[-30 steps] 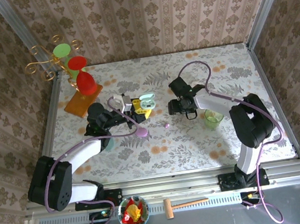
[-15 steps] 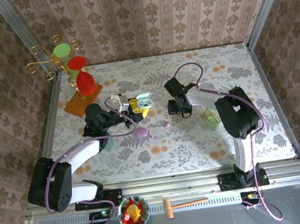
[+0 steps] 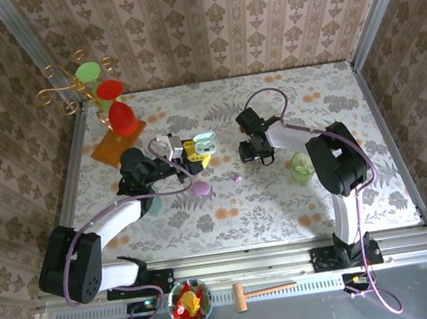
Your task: Insert the wireless bluetooth earbuds into the charging case
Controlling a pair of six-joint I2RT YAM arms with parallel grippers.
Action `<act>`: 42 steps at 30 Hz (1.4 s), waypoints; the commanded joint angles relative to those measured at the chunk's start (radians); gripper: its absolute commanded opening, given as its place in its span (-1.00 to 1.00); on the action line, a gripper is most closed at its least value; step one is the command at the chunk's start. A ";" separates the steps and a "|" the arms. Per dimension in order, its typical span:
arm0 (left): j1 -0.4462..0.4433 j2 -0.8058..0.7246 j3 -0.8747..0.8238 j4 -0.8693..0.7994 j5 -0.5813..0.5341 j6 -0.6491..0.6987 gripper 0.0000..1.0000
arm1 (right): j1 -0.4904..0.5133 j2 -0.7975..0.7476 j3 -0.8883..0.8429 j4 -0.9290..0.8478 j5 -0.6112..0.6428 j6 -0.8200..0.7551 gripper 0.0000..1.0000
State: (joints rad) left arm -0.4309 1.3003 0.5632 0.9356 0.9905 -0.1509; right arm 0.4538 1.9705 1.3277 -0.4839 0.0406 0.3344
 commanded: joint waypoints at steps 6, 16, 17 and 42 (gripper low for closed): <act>0.004 -0.029 -0.011 0.027 0.005 -0.001 -0.37 | -0.010 -0.032 0.042 0.014 -0.060 -0.088 -0.07; 0.007 -0.046 -0.013 0.032 -0.004 -0.001 -0.38 | 0.052 -0.033 0.081 -0.176 0.267 0.029 -0.11; 0.007 -0.047 -0.013 0.031 -0.002 -0.001 -0.38 | 0.056 -0.025 0.079 -0.181 0.268 0.046 -0.11; 0.013 -0.042 -0.008 0.035 0.005 -0.005 -0.38 | 0.059 0.062 0.131 -0.107 0.076 -0.015 -0.30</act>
State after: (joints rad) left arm -0.4290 1.2755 0.5564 0.9356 0.9871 -0.1505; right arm 0.5114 2.0338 1.4498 -0.5987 0.1486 0.3454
